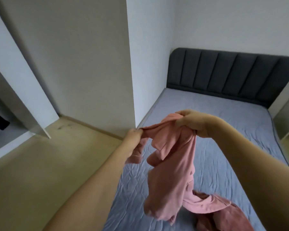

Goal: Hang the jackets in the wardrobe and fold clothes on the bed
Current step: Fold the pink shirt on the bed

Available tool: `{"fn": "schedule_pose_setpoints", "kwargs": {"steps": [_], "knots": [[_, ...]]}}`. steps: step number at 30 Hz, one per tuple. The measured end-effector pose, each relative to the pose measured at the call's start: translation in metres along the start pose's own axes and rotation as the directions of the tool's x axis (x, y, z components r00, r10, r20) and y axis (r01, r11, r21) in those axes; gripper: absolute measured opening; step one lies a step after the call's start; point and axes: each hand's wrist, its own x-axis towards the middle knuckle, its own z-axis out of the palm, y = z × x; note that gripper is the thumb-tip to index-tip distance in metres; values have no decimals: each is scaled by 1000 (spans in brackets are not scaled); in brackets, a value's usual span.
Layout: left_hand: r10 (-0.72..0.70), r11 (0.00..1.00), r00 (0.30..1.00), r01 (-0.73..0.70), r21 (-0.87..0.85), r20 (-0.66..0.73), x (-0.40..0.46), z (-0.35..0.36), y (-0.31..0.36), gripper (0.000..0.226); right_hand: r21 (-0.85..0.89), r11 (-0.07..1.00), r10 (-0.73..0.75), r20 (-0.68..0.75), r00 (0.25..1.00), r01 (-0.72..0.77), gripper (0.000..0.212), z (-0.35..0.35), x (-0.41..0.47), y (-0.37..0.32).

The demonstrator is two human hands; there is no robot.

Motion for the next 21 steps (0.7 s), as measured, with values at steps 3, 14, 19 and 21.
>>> {"fn": "schedule_pose_setpoints", "kwargs": {"steps": [3, 14, 19, 21], "knots": [[247, 954, 929, -283, 100, 275, 18, 2, 7, 48, 9, 998, -59, -169, 984, 62, 15, 0, 8, -10], [478, 595, 845, -512, 620, 239, 50, 59, 95, 4, -392, 911, -179, -661, 729, -132, 18, -58, -8, 13], [475, 830, 877, -474, 293, 74, 55, 113, 184, 21, -408, 893, -222, -766, 603, -189, 23, -103, -15, 2], [375, 926, 922, -376, -6, 94, 54, 121, 197, 20, -343, 926, -127, -676, 726, -157, 24, -103, -11, 5]]}}
